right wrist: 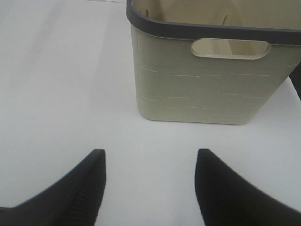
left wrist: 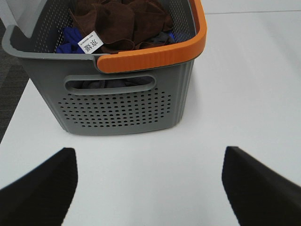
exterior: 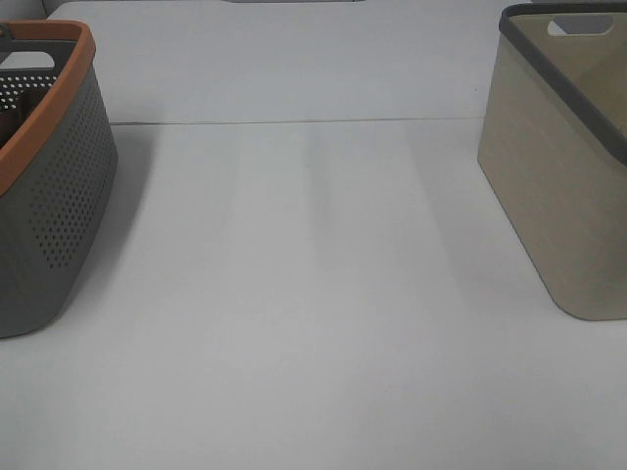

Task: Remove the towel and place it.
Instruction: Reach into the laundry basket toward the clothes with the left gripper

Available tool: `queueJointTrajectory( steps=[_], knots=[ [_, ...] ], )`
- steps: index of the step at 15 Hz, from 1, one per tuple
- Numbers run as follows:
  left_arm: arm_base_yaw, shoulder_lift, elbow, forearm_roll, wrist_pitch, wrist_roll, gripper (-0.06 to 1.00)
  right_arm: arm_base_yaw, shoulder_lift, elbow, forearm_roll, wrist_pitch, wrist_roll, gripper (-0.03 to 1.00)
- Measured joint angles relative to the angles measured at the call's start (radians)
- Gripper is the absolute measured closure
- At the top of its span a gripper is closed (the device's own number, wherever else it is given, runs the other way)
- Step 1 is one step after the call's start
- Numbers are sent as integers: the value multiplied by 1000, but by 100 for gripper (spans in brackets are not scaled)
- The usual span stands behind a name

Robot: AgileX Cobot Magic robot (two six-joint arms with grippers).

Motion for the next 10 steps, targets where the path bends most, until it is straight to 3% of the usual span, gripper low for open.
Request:
queueJointTrajectory(
  steps=[10],
  knots=[
    [0, 0, 0, 0, 0, 0, 15, 0, 0, 0, 0, 0, 0, 41]
  ],
)
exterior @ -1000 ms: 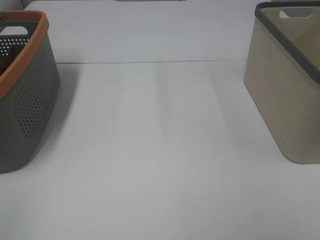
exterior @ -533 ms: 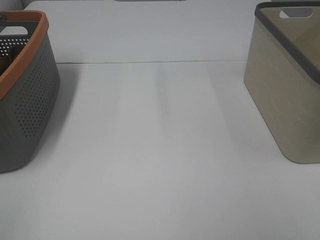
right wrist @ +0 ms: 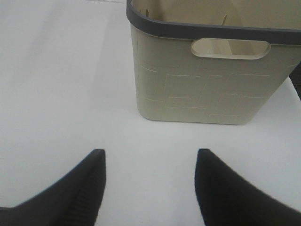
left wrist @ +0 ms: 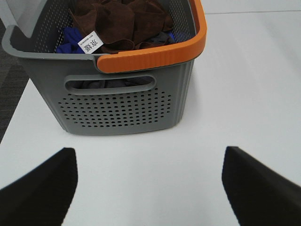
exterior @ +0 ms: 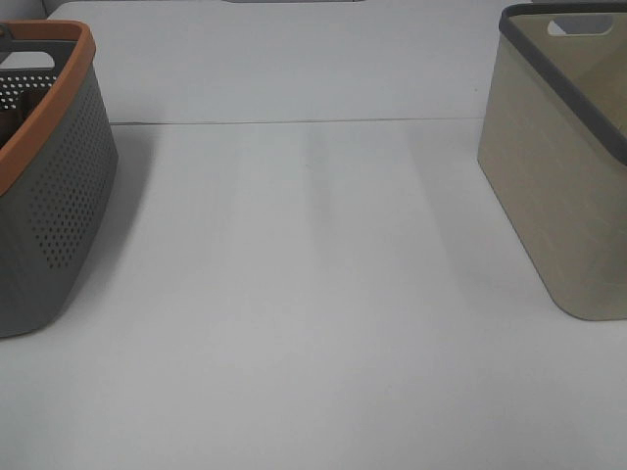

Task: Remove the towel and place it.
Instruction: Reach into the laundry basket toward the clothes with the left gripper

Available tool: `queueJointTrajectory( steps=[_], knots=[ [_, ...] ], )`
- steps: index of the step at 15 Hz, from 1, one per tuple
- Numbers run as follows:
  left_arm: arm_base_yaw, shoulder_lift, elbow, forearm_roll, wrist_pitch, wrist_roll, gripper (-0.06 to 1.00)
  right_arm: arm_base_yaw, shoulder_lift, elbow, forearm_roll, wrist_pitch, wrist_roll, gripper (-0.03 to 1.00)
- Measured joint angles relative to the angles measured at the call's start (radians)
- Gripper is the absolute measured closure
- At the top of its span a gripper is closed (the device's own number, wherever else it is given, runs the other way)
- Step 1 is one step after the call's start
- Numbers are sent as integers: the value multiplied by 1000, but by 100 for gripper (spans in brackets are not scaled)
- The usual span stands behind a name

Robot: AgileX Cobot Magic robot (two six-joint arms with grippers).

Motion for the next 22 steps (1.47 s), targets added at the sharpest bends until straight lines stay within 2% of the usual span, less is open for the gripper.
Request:
queueJointTrajectory(
  steps=[22],
  knots=[
    [0, 0, 0, 3, 0, 0, 15, 0, 0, 0, 0, 0, 0, 41]
  ],
)
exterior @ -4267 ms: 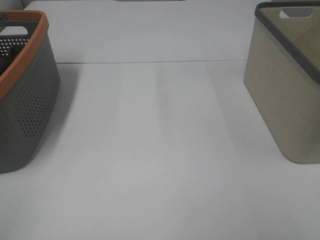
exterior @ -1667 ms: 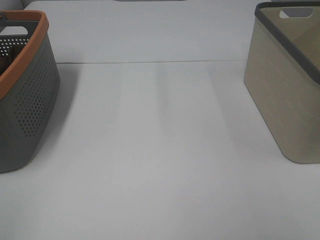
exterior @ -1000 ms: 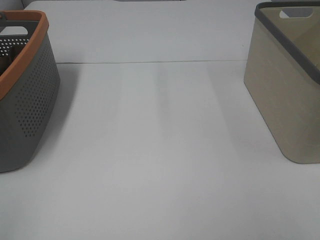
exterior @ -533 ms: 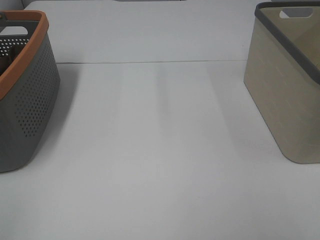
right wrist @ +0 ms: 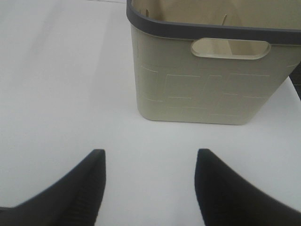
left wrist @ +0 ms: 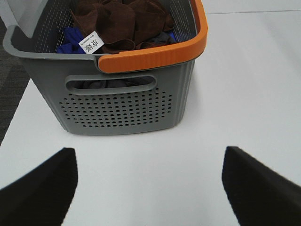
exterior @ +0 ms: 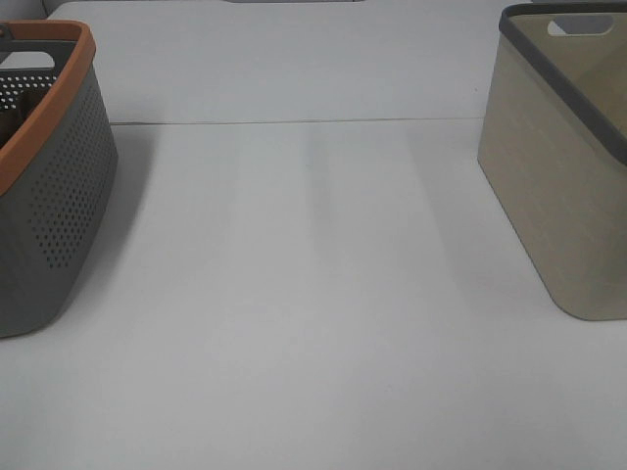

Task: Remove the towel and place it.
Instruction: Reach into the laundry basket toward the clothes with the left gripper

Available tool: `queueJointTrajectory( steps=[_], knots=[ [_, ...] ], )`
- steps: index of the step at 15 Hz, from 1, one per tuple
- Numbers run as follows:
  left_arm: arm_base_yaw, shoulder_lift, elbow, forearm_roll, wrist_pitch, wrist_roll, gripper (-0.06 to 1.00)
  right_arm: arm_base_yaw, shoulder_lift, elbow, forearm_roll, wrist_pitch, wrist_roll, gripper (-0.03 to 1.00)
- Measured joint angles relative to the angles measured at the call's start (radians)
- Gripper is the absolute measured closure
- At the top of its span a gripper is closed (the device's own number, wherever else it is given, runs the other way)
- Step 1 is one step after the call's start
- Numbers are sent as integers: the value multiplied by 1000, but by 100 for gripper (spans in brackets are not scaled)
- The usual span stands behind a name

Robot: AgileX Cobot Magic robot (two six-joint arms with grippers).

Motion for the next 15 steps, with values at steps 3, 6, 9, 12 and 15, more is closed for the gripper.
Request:
queueJointTrajectory(
  steps=[3, 6, 9, 12, 15],
  knots=[
    [0, 0, -1, 9, 0, -18, 15, 0, 0, 0, 0, 0, 0, 41],
    [0, 24, -22, 44, -147, -42, 19, 0, 0, 0, 0, 0, 0, 41],
    [0, 165, -23, 52, -376, -45, 19, 0, 0, 0, 0, 0, 0, 41],
    [0, 453, -63, 91, -557, -106, 19, 0, 0, 0, 0, 0, 0, 41],
    [0, 739, -177, 102, -589, -247, 19, 0, 0, 0, 0, 0, 0, 41]
  ],
)
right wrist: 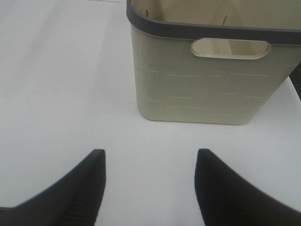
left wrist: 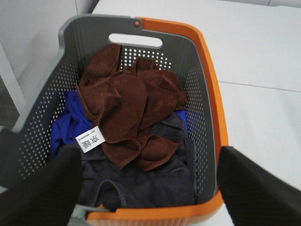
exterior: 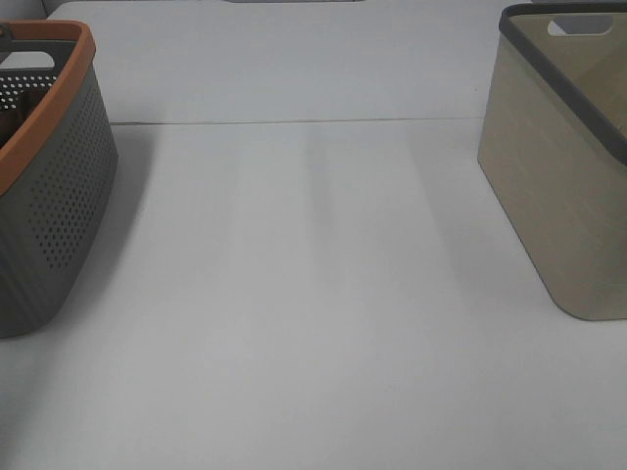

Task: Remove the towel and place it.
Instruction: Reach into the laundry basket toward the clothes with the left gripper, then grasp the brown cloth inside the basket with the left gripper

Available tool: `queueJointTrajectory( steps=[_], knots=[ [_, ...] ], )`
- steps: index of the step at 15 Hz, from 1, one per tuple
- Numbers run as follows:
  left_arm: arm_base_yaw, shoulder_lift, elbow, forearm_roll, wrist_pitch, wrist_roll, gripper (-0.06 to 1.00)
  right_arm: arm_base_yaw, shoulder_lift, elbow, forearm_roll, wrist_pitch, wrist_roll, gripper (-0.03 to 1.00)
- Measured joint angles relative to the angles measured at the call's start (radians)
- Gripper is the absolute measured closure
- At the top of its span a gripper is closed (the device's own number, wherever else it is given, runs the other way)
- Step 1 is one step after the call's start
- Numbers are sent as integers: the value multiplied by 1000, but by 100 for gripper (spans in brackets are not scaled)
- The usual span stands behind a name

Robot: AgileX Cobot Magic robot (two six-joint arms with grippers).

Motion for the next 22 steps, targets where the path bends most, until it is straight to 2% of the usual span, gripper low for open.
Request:
queueJointTrajectory(
  steps=[2, 4, 5, 6, 10, 12, 13, 16, 18, 19, 20, 22],
  knots=[
    [0, 199, -108, 2, -4, -57, 19, 0, 0, 0, 0, 0, 0, 41],
    [0, 398, -241, -1, 50, -67, 19, 0, 0, 0, 0, 0, 0, 41],
    [0, 509, -351, -1, 136, -67, 19, 0, 0, 0, 0, 0, 0, 41],
    [0, 548, -392, 1, 170, -67, 19, 0, 0, 0, 0, 0, 0, 41],
    [0, 795, -698, 97, 446, -67, 20, 0, 0, 0, 0, 0, 0, 41],
    [0, 932, -886, 109, 622, -43, 22, 0, 0, 0, 0, 0, 0, 41],
    [0, 970, -936, 111, 666, -37, 22, 0, 0, 0, 0, 0, 0, 41],
    [8, 1056, -1024, 111, 738, -25, 22, 0, 0, 0, 0, 0, 0, 41],
    [36, 1087, -1040, 105, 746, -18, 22, 0, 0, 0, 0, 0, 0, 41],
    [70, 1104, -1047, 89, 748, -13, 22, 0, 0, 0, 0, 0, 0, 41],
    [120, 1127, -1048, 37, 752, 7, 23, 0, 0, 0, 0, 0, 0, 41],
    [156, 1144, -1048, -28, 754, 36, 23, 0, 0, 0, 0, 0, 0, 41]
  ],
)
